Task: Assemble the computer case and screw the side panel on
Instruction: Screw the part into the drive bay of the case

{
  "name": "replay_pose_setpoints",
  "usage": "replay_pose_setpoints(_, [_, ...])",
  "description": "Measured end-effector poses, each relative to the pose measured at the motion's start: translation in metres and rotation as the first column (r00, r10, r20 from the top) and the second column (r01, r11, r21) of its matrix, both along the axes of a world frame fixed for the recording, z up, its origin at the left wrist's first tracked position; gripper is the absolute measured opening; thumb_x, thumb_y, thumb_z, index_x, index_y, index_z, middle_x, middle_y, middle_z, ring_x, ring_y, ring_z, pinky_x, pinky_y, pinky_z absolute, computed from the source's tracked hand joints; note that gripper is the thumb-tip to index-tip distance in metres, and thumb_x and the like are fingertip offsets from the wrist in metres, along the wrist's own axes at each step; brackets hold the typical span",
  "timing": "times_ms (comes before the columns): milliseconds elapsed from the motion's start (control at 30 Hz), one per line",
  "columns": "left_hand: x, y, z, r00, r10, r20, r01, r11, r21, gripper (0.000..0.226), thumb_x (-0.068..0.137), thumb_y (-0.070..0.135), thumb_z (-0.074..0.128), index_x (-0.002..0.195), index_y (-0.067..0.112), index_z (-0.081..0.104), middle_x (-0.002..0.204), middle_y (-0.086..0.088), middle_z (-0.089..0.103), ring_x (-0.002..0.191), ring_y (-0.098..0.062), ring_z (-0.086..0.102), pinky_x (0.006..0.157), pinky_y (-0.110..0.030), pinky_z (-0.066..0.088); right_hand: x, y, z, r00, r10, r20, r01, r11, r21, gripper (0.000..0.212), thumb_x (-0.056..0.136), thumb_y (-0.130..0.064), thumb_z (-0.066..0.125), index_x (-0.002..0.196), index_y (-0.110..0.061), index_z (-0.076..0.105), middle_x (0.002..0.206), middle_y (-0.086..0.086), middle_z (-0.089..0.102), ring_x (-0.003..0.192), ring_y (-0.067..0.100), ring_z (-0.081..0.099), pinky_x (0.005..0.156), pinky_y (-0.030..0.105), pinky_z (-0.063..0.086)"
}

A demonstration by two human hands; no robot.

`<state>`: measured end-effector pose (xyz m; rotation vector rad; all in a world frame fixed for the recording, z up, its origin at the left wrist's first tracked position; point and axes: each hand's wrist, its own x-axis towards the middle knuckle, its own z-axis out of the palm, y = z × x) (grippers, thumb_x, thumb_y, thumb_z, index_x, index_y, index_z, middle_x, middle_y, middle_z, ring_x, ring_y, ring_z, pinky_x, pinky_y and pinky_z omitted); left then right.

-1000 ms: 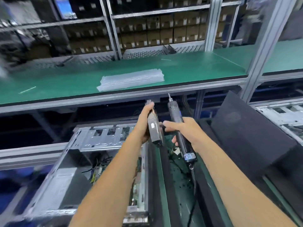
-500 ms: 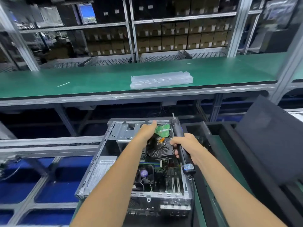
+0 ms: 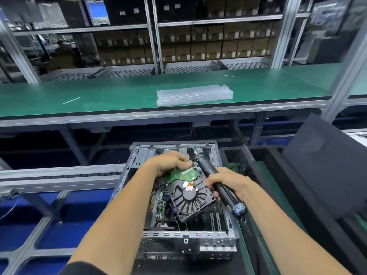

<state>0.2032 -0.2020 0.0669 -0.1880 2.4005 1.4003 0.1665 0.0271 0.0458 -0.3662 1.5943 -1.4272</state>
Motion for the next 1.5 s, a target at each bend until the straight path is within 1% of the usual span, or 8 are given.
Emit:
replay_pose_setpoints(133, [0.005,-0.017,-0.003,0.957,0.288,0.038,-0.29,0.936,0.2,0.032,0.087,0.026,0.063,0.058,0.019,0.051,0.058,0.004,0.053,0.053,-0.01,0.053,0.062,-0.029,0.046,-0.007,0.006,-0.001,0.982,-0.166,0.091,0.17,0.984,-0.045,0.045,0.066,-0.044,0.081,0.087,-0.008,0.063,0.073,0.011,0.067,0.045,0.02,0.058,0.042,0.026,0.049])
replay_pose_setpoints(233, [0.009,-0.021,-0.009,0.797,0.582,0.159,-0.592,0.703,0.394,0.023,0.092,0.03,0.059,0.084,0.009,0.062,0.075,-0.006,0.068,0.065,-0.022,0.066,0.058,-0.031,0.055,-0.011,0.004,-0.004,0.938,-0.336,0.085,0.343,0.935,-0.089,0.056,0.076,-0.052,0.076,0.11,-0.009,0.061,0.095,0.022,0.073,0.045,0.025,0.059,0.043,0.028,0.05])
replay_pose_setpoints(400, [0.006,-0.009,-0.007,0.73,0.655,0.196,-0.61,0.494,0.619,0.012,0.095,0.012,0.053,0.096,0.001,0.058,0.087,-0.011,0.065,0.075,-0.024,0.064,0.059,-0.037,0.054,-0.001,-0.017,-0.003,0.883,-0.459,0.101,0.47,0.87,-0.151,0.044,0.079,-0.039,0.079,0.11,-0.013,0.061,0.093,0.019,0.075,0.044,0.02,0.055,0.045,0.026,0.05])
replay_pose_setpoints(633, [0.026,0.008,-0.021,0.909,0.352,0.222,-0.409,0.656,0.634,0.006,0.089,0.0,0.054,0.09,0.0,0.06,0.078,-0.009,0.072,0.074,-0.019,0.071,0.062,-0.03,0.058,-0.003,-0.03,-0.003,0.77,-0.636,0.042,0.637,0.766,-0.08,0.037,0.08,-0.004,0.078,0.109,0.005,0.056,0.072,0.013,0.058,0.048,0.021,0.056,0.05,0.03,0.05])
replay_pose_setpoints(867, [0.026,0.01,-0.039,0.916,0.245,0.317,-0.394,0.696,0.6,0.039,0.083,0.043,0.065,0.101,0.009,0.069,0.103,-0.012,0.072,0.093,-0.028,0.07,0.068,-0.04,0.058,-0.003,-0.024,-0.011,0.847,-0.531,-0.038,0.532,0.846,0.041,0.019,0.081,0.003,0.073,0.088,0.002,0.055,0.057,0.009,0.056,0.042,0.019,0.056,0.045,0.028,0.05])
replay_pose_setpoints(1100, [0.05,-0.008,-0.072,0.923,0.098,0.372,-0.326,0.714,0.62,0.029,0.076,0.007,0.068,0.102,0.003,0.056,0.091,-0.01,0.073,0.085,-0.022,0.071,0.068,-0.036,0.059,-0.021,-0.018,-0.008,0.812,-0.563,-0.157,0.574,0.818,0.032,0.059,0.081,-0.026,0.081,0.125,0.0,0.05,0.115,0.02,0.063,0.048,0.022,0.063,0.049,0.03,0.052])
replay_pose_setpoints(1300, [0.04,0.001,-0.078,0.9,0.014,0.435,-0.242,0.846,0.474,0.051,0.068,0.015,0.075,0.111,0.004,0.051,0.096,-0.011,0.059,0.086,-0.023,0.057,0.079,-0.034,0.044,-0.025,-0.019,-0.01,0.819,-0.555,-0.147,0.562,0.827,0.005,0.032,0.085,-0.025,0.077,0.098,-0.001,0.06,0.072,0.013,0.057,0.042,0.022,0.059,0.043,0.028,0.049])
replay_pose_setpoints(1500, [0.027,0.01,-0.092,0.902,0.132,0.41,-0.361,0.75,0.553,0.02,0.086,0.009,0.064,0.103,0.005,0.056,0.093,-0.007,0.07,0.09,-0.02,0.066,0.085,-0.039,0.051,-0.027,-0.02,-0.015,0.878,-0.479,0.017,0.479,0.878,0.001,0.025,0.087,-0.023,0.075,0.079,-0.007,0.057,0.056,0.009,0.054,0.042,0.024,0.053,0.043,0.028,0.046])
